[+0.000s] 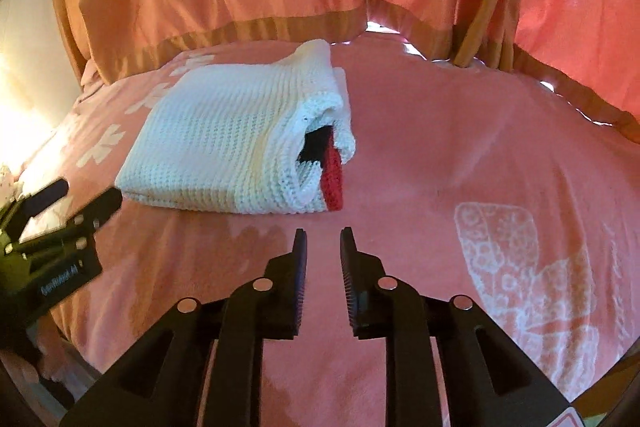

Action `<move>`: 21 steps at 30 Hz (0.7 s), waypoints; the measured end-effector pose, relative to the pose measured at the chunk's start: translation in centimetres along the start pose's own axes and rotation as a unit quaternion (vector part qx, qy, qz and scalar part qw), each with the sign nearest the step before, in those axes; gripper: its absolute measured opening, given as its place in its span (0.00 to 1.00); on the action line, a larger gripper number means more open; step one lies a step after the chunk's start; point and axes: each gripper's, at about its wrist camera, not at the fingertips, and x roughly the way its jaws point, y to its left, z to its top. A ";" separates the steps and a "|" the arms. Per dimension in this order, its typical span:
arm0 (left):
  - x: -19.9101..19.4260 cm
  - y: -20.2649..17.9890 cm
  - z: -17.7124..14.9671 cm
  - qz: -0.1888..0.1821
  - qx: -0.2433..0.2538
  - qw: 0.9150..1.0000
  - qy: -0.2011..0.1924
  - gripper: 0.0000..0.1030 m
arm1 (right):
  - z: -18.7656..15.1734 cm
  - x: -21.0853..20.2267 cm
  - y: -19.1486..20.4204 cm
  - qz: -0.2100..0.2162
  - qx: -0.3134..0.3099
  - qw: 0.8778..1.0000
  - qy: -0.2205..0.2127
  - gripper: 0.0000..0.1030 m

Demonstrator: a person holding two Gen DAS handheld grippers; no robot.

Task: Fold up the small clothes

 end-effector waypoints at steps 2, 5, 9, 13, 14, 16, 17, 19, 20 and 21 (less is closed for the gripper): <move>0.2 -0.2 -0.3 -0.003 -0.001 1.000 0.007 0.83 | 0.0 0.1 0.0 -0.002 0.001 1.000 0.000 0.18; 0.3 -0.5 -0.5 -0.004 0.007 1.000 0.009 0.83 | 0.1 0.4 -0.1 0.000 0.000 1.000 0.003 0.18; 0.9 0.2 -0.2 -0.029 -0.019 0.999 0.026 0.89 | 1.1 1.4 -0.4 0.013 -0.002 1.000 0.016 0.46; 2.9 2.1 0.7 -0.067 -0.094 0.992 0.059 0.89 | 2.8 3.2 -0.3 0.036 0.002 0.999 0.026 0.54; 3.8 2.4 1.0 -0.068 -0.110 0.989 0.068 0.89 | 3.2 3.9 0.0 0.039 -0.001 0.999 0.028 0.55; 5.1 2.3 1.3 -0.073 -0.119 0.987 0.079 0.88 | 3.6 5.4 0.6 0.042 -0.009 0.998 0.037 0.53; 5.5 2.0 1.4 -0.072 -0.114 0.988 0.081 0.84 | 3.6 6.2 0.8 0.038 -0.017 0.998 0.044 0.44; 6.6 1.0 1.5 -0.064 -0.081 0.990 0.094 0.74 | 3.7 7.4 1.2 0.037 -0.031 0.997 0.067 0.10; 6.8 0.7 1.4 -0.059 -0.074 0.991 0.100 0.74 | 4.2 7.0 0.9 0.040 -0.015 0.997 0.059 0.10; 6.9 0.6 1.3 -0.054 -0.072 0.991 0.103 0.74 | 4.8 6.1 0.5 0.045 -0.004 0.998 0.039 0.10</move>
